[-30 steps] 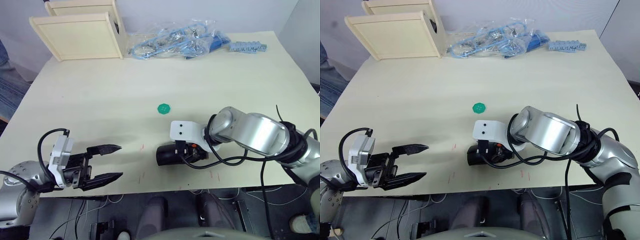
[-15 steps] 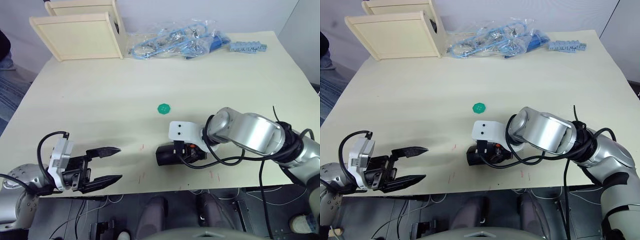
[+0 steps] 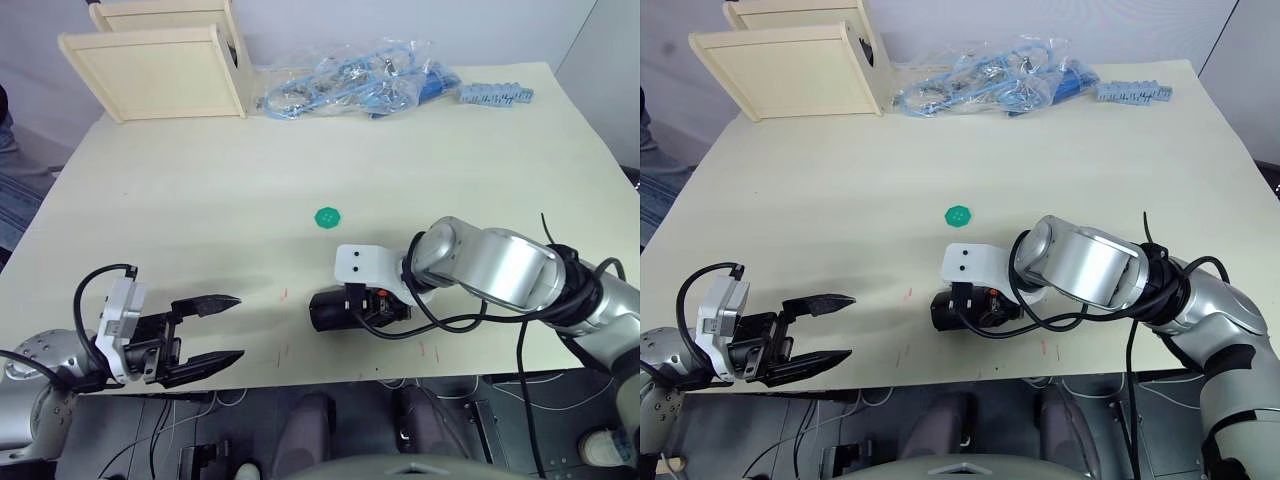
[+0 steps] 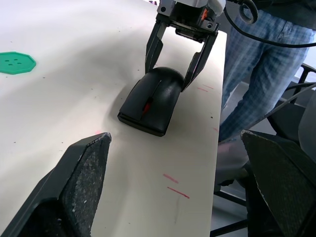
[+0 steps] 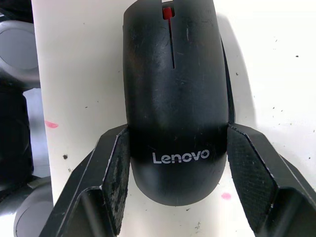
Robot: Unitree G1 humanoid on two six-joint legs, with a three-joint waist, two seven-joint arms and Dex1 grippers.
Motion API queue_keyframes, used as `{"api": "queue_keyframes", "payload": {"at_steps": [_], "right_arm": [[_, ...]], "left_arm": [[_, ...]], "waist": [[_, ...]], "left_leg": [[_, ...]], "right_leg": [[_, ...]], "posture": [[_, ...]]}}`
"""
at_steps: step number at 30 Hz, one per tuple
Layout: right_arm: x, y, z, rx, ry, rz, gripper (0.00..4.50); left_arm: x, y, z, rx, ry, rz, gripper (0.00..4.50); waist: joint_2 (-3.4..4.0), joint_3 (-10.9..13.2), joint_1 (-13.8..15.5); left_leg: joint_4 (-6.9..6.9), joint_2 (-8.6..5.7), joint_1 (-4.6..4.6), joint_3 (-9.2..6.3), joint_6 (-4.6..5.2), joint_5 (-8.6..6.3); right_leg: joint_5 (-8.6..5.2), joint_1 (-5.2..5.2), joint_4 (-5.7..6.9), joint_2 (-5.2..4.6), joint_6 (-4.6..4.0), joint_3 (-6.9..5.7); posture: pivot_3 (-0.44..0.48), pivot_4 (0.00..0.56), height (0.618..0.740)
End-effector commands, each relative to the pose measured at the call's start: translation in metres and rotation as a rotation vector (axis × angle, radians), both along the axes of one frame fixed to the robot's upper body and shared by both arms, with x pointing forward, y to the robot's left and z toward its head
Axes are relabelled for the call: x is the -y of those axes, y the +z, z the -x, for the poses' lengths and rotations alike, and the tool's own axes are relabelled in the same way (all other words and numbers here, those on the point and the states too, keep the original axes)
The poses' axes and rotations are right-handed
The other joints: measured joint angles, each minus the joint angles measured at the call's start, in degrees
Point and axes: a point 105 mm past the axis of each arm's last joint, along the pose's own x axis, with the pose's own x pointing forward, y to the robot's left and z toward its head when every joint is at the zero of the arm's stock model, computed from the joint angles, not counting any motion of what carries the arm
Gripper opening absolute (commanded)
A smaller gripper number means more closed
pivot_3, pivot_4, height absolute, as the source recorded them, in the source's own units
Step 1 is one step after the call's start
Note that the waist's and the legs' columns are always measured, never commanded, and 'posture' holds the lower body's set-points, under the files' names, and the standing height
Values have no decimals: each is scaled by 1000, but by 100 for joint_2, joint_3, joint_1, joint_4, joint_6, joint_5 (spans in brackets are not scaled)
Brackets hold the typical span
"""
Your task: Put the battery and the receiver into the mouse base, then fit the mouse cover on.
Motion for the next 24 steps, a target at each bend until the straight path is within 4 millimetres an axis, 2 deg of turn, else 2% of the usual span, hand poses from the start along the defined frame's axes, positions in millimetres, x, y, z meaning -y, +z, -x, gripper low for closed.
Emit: {"api": "queue_keyframes", "payload": {"at_steps": [1, 14, 24], "right_arm": [[0, -2, 3, 3, 30, 8, 2491], [5, -5, -3, 26, 80, 37, 2491], [1, -5, -3, 17, 91, 21, 2491]], "left_arm": [[0, 10, 1, 53, -9, -16, 4500], [2, 9, 0, 52, -7, -10, 4500], [1, 10, 0, 53, -3, -12, 4500]], "waist": [[0, 0, 0], [0, 0, 0], [-1, 0, 0]], "left_leg": [[0, 0, 0, 0, 0, 0], [0, 0, 1, 0, 0, 0], [0, 0, 1, -1, 0, 0]], "right_leg": [[0, 0, 0, 0, 0, 0], [0, 0, 0, 0, 0, 0], [0, 0, 0, 0, 0, -1]], "posture": [[0, 150, 740], [0, 150, 740], [0, 150, 740]]}}
